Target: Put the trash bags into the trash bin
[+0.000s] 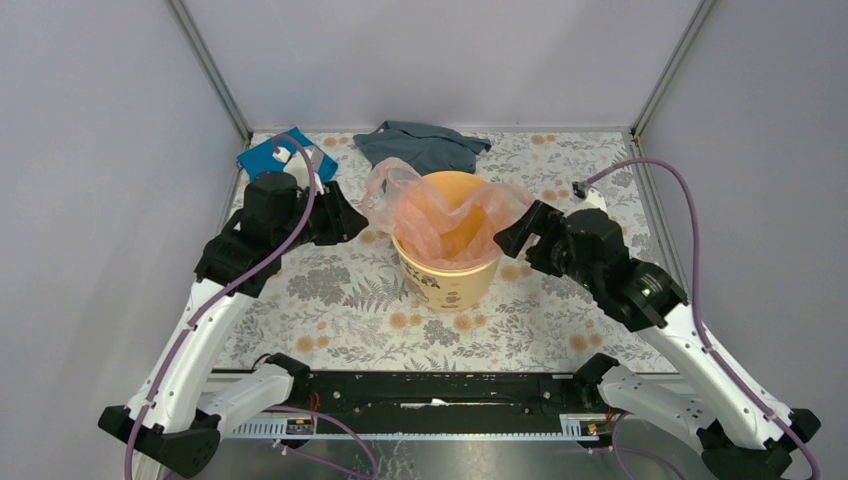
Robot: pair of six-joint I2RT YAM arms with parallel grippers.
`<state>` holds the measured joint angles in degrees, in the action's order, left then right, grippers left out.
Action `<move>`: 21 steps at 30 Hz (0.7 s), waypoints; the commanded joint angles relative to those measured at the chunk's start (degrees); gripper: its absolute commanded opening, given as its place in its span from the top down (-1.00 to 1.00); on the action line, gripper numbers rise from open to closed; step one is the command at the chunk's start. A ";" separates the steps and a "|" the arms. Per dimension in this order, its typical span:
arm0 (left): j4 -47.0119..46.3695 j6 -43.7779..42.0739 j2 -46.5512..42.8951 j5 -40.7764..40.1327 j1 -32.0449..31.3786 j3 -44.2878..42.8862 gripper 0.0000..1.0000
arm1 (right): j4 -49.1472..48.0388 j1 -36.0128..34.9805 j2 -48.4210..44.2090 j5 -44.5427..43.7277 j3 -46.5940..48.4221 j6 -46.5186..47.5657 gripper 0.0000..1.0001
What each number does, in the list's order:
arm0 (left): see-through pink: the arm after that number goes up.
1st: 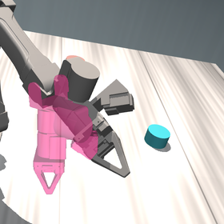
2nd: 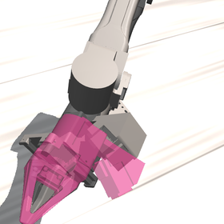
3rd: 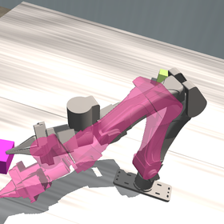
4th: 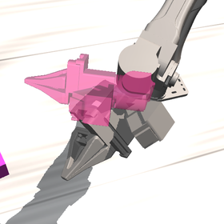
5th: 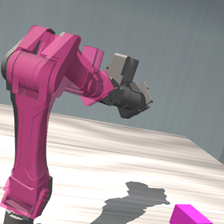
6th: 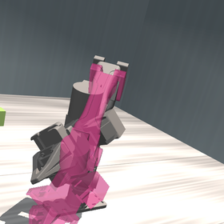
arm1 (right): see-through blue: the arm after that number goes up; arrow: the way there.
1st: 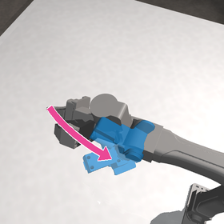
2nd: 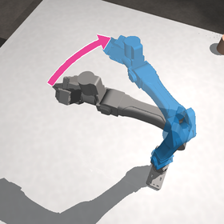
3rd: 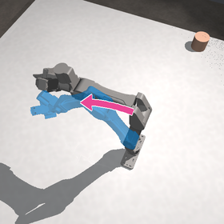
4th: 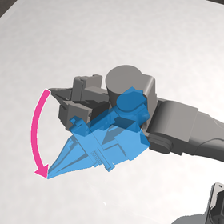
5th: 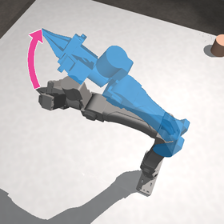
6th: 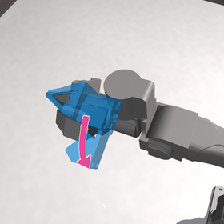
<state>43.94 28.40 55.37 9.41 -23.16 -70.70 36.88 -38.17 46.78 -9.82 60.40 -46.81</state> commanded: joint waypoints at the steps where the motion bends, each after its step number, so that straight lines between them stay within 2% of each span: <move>1: -2.83 1.98 -2.47 1.40 0.32 0.73 -0.09 | -9.27 0.09 1.94 0.76 -1.53 -5.72 -0.52; 3: -3.64 4.19 -3.64 4.46 0.31 1.74 -0.43 | -9.26 0.02 2.00 -0.54 -1.94 -5.83 0.02; 4: -4.61 5.47 -4.41 6.16 0.26 2.54 -0.62 | -9.10 0.02 1.85 -0.58 -1.77 -5.55 0.23; 6: -7.31 8.81 -6.28 8.92 0.22 5.40 -0.93 | -8.77 0.03 1.38 0.10 -1.37 -5.47 0.43; 7: -8.92 11.14 -7.01 9.65 0.22 7.25 -0.97 | -8.78 -0.02 1.07 0.48 -1.42 -5.61 0.51; 13: -18.47 17.93 -5.58 8.46 0.22 13.45 -0.95 | -10.33 0.03 0.22 3.30 -2.57 -6.28 0.79; 19: -24.64 18.62 -0.55 5.92 0.22 13.41 -0.68 | -10.01 0.03 0.03 3.84 -2.56 -5.80 0.86; 21: -25.30 18.21 1.00 5.54 0.13 12.95 -0.44 | -9.84 0.03 -0.15 3.70 -2.58 -5.50 0.87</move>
<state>26.35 45.78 54.61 16.25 -23.14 -56.51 28.84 -38.17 47.33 -6.48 58.17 -52.34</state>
